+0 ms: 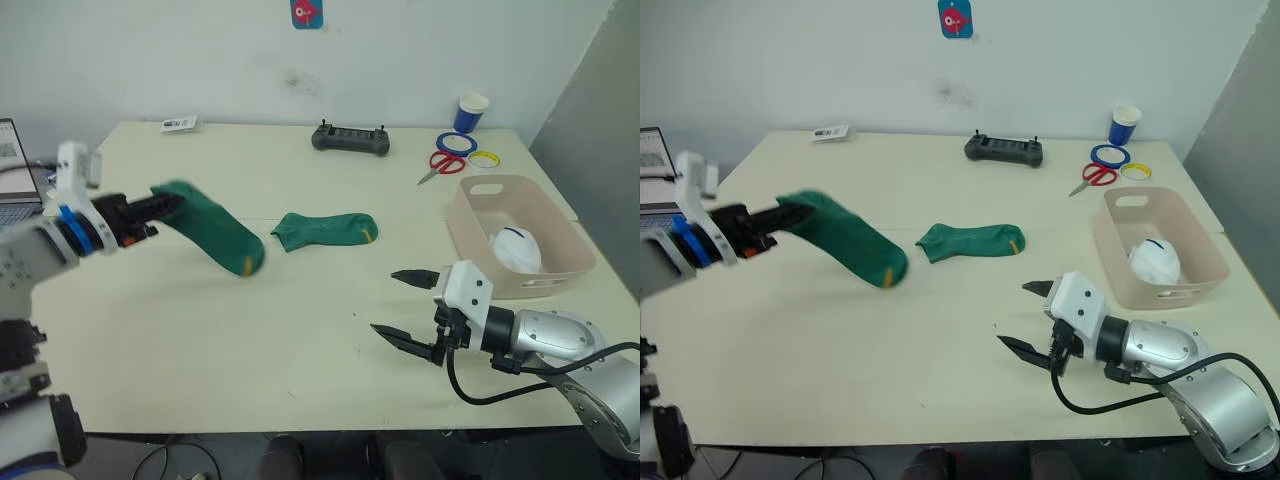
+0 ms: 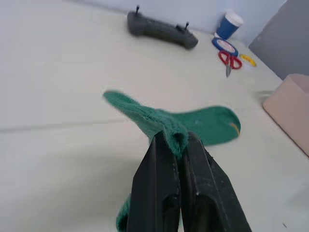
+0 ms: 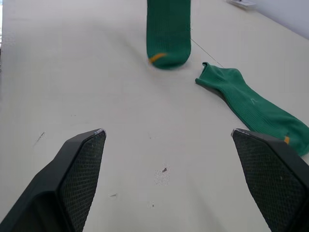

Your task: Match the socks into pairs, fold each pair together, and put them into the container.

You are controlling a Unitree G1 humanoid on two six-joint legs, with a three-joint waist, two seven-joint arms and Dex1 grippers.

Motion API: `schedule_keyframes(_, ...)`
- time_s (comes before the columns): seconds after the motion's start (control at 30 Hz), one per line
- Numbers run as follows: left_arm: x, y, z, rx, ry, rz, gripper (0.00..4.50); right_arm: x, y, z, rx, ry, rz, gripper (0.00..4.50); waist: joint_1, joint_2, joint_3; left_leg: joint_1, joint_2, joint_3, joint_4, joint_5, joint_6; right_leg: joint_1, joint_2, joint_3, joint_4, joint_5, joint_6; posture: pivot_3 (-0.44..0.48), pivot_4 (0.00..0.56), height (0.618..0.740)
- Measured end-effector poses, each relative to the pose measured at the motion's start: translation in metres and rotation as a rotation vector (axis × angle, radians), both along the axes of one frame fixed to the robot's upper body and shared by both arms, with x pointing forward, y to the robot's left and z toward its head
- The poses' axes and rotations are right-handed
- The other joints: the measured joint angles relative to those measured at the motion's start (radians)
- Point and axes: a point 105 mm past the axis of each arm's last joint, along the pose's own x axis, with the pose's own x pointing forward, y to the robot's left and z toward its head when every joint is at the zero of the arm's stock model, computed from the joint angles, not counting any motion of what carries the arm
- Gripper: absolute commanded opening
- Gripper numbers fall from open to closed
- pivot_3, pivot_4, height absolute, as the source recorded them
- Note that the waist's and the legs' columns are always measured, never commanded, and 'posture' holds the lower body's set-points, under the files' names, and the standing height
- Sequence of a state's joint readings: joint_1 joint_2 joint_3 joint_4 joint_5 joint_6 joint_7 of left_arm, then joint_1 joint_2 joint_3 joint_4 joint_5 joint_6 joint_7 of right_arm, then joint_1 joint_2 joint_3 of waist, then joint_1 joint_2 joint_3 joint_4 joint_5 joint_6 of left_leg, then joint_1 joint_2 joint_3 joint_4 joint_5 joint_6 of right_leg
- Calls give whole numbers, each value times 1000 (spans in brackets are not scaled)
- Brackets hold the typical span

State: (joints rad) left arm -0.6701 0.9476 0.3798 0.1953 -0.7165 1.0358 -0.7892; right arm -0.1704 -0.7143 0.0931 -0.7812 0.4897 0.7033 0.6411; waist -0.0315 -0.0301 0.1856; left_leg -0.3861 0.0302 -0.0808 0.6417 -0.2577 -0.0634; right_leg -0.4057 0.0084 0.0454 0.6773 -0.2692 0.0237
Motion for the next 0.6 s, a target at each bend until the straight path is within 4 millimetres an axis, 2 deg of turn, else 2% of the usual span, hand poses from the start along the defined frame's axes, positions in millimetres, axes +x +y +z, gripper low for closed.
schedule_keyframes(0.07, 4, -16, 1, 20, 11, -64, 32, 0, 1, -1, 2, 4, 2, 4500, 2, 0, 0, -1, 0, -1, 0, 0, 0, 0, 0, -1, 0, 0, 1, 0, 150, 740)
schedule_keyframes(0.13, 6, -42, -13, 28, 55, -149, 32, 1, 1, -1, 3, 2, -4, 4500, 2, 0, 0, -1, 0, -1, 0, 0, 0, 0, 0, 0, 0, -1, 1, 0, 150, 740)
schedule_keyframes(0.17, 6, -65, -30, 25, 110, -221, 32, 1, 1, -1, 4, 0, -9, 4500, 1, 0, 0, -2, 0, -1, 0, 0, 0, -1, 0, 0, 1, -1, 1, 0, 150, 740)
schedule_keyframes(0.2, 6, -68, -33, 23, 120, -228, 32, 1, 1, -1, 4, 1, -9, 4500, 0, 0, 0, -3, 0, -1, 1, 0, 0, -1, 0, 0, 1, -1, 1, 0, 150, 740)
schedule_keyframes(0.23, 3, -80, -44, 22, 156, -255, 32, 0, 0, -2, 4, 3, -14, 4500, 0, 0, 0, -3, 0, -1, 1, 0, 0, -1, 0, 0, 1, -1, 1, 0, 150, 740)
schedule_keyframes(0.27, -3, -94, -56, 16, 188, -292, 32, 0, -2, -4, 2, 10, -24, 4500, -1, 1, 0, -3, 0, -1, 1, 0, 0, -1, 0, 0, 1, -1, 1, 0, 150, 740)
schedule_keyframes(0.33, -22, -130, -93, 13, 303, -409, 32, 0, -6, -7, -5, 23, -50, 4500, -3, 0, 0, -4, 0, 0, 2, 0, 0, -2, -1, 1, 1, -2, 2, 0, 150, 740)
schedule_keyframes(0.4, -36, -150, -118, 21, 378, -470, 32, 1, -10, -5, -15, 10, -72, 4500, -5, 0, 0, -4, 0, -1, 2, 0, 0, -2, 0, 0, 2, -1, 2, 0, 150, 740)
schedule_keyframes(0.53, -50, -183, -134, 28, 394, -544, 32, -1, -18, -5, -31, 8, -113, 4500, 2, 0, 0, -3, 0, -2, 2, 0, 0, -1, 0, -1, 3, -1, 2, 0, 150, 740)
schedule_keyframes(0.6, -51, -194, -140, 31, 394, -549, 32, -2, -19, -5, -39, 8, -122, 4500, 2, 0, 0, -3, -1, -2, 3, 0, 0, -1, 0, 0, 3, -1, 2, 0, 150, 740)
